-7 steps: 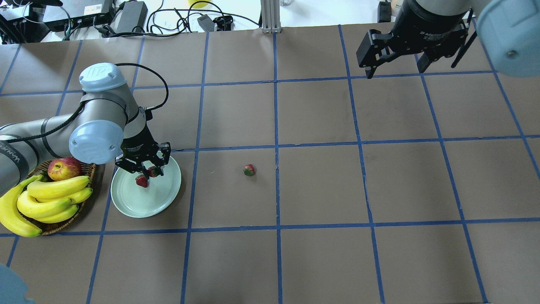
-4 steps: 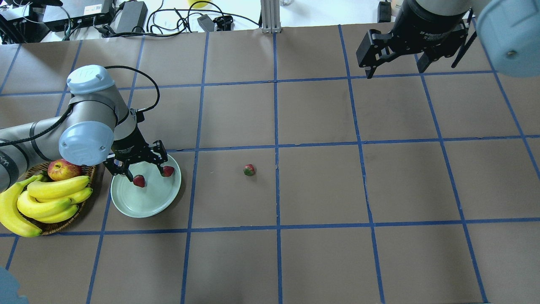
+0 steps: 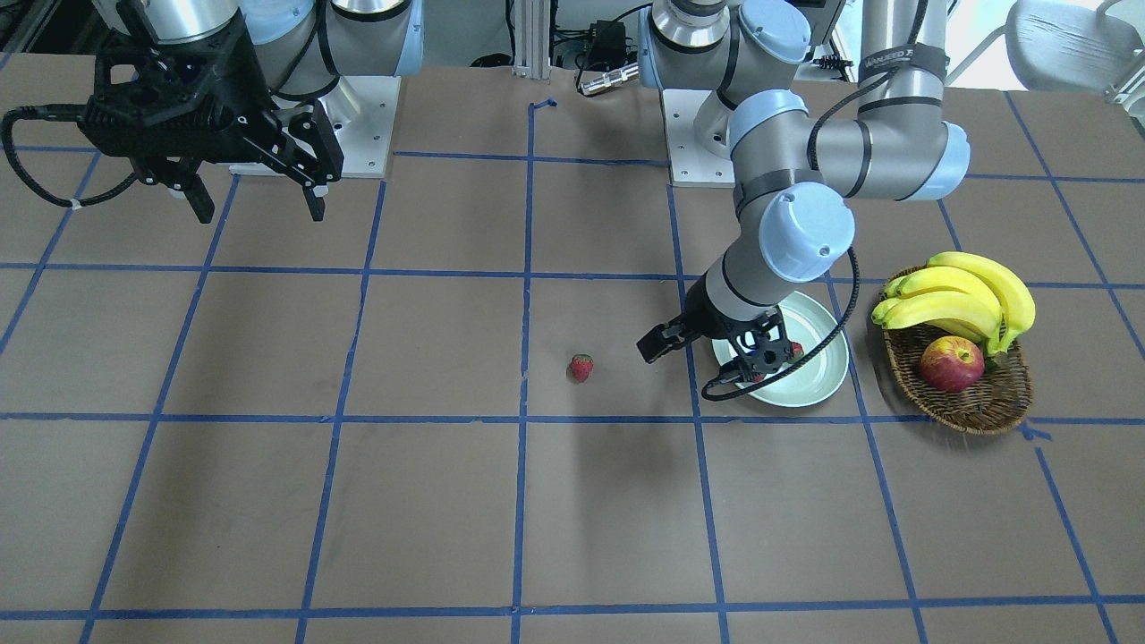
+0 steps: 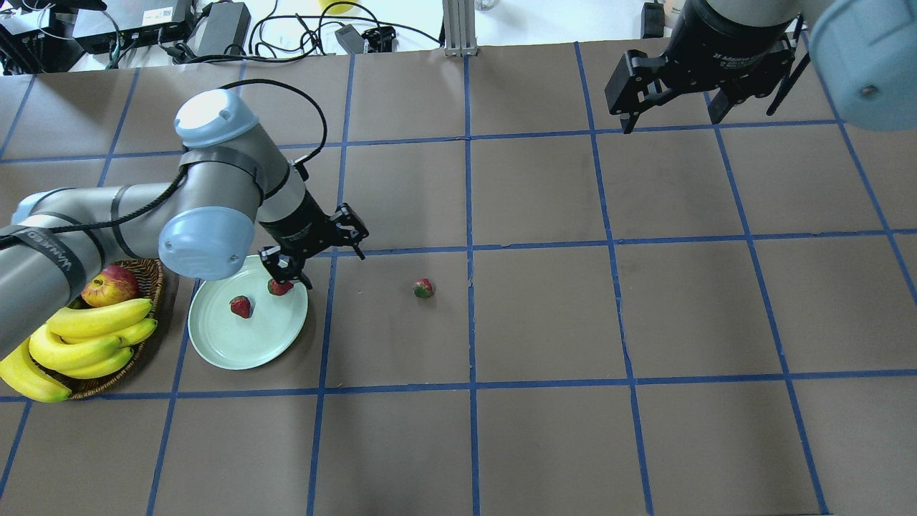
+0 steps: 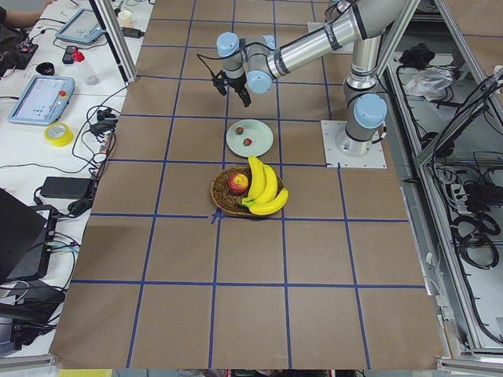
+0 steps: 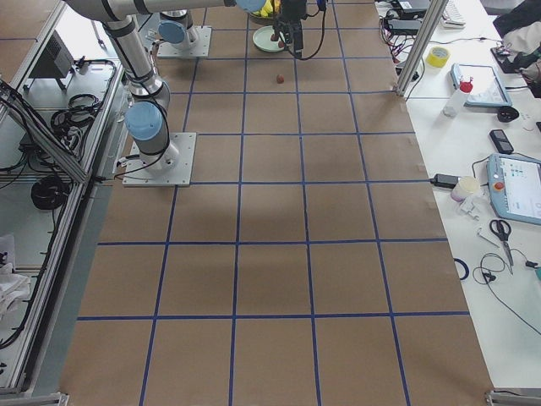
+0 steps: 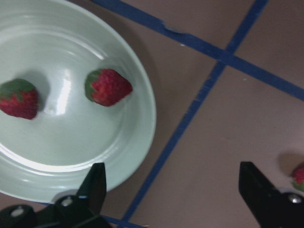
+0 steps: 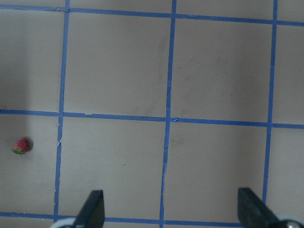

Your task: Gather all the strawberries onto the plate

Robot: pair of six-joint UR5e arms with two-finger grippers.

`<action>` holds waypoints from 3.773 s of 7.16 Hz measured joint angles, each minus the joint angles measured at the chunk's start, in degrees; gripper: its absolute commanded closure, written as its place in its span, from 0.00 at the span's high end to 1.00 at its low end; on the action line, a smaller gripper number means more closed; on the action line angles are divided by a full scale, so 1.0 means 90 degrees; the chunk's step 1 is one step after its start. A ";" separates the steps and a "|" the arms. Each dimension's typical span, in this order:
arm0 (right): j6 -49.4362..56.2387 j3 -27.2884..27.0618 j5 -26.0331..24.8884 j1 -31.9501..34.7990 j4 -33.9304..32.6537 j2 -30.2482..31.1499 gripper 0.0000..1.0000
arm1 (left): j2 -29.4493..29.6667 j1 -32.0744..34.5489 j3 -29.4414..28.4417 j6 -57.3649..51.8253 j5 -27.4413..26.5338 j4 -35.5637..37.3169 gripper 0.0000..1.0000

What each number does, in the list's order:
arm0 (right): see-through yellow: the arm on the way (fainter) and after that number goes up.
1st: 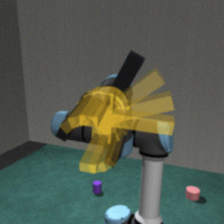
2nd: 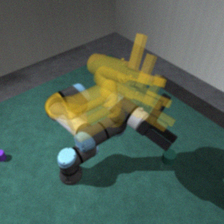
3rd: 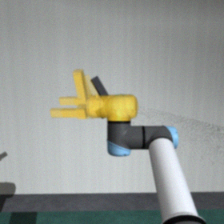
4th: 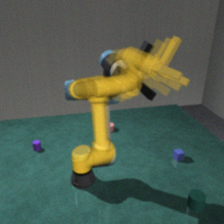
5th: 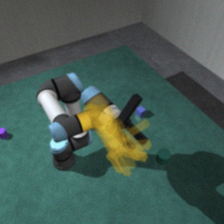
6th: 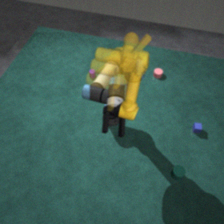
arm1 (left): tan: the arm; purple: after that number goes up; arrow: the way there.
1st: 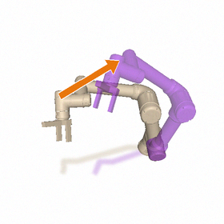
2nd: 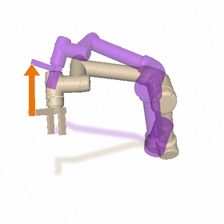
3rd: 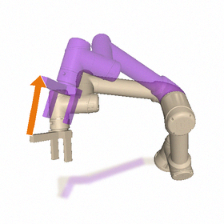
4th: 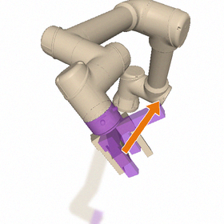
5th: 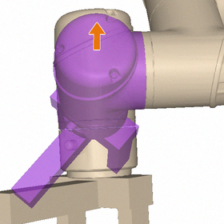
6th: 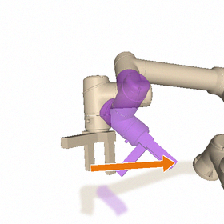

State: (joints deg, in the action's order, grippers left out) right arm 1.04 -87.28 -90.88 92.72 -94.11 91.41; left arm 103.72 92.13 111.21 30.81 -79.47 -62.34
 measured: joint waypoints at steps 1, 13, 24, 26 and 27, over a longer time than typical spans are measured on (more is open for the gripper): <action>0.0001 0.0000 0.0000 0.0000 -0.0002 0.0000 1.00 | 0.0126 0.0255 0.0031 0.0317 0.0159 0.0298 1.00; -0.0005 0.0000 0.0000 0.0000 0.0005 0.0000 1.00 | 0.0777 0.0536 -0.0906 -0.0773 -0.1199 0.0038 0.00; -0.0003 0.0000 0.0000 0.0000 0.0007 0.0000 1.00 | 0.0272 -0.1437 -0.0441 -0.3507 -0.1757 -0.1315 1.00; 0.0000 -0.0004 0.0000 0.0005 0.0005 0.0000 1.00 | -0.0020 -0.1351 -0.0920 -0.3672 -0.1689 -0.1494 1.00; -0.0001 -0.0004 0.0005 0.0013 0.0001 0.0000 1.00 | -0.0262 -0.1293 -0.1324 -0.3758 -0.1677 -0.1837 1.00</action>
State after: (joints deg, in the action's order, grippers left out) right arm 1.03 -87.31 -90.84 92.84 -94.10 91.41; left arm 101.35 80.50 99.29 -3.01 -94.57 -78.87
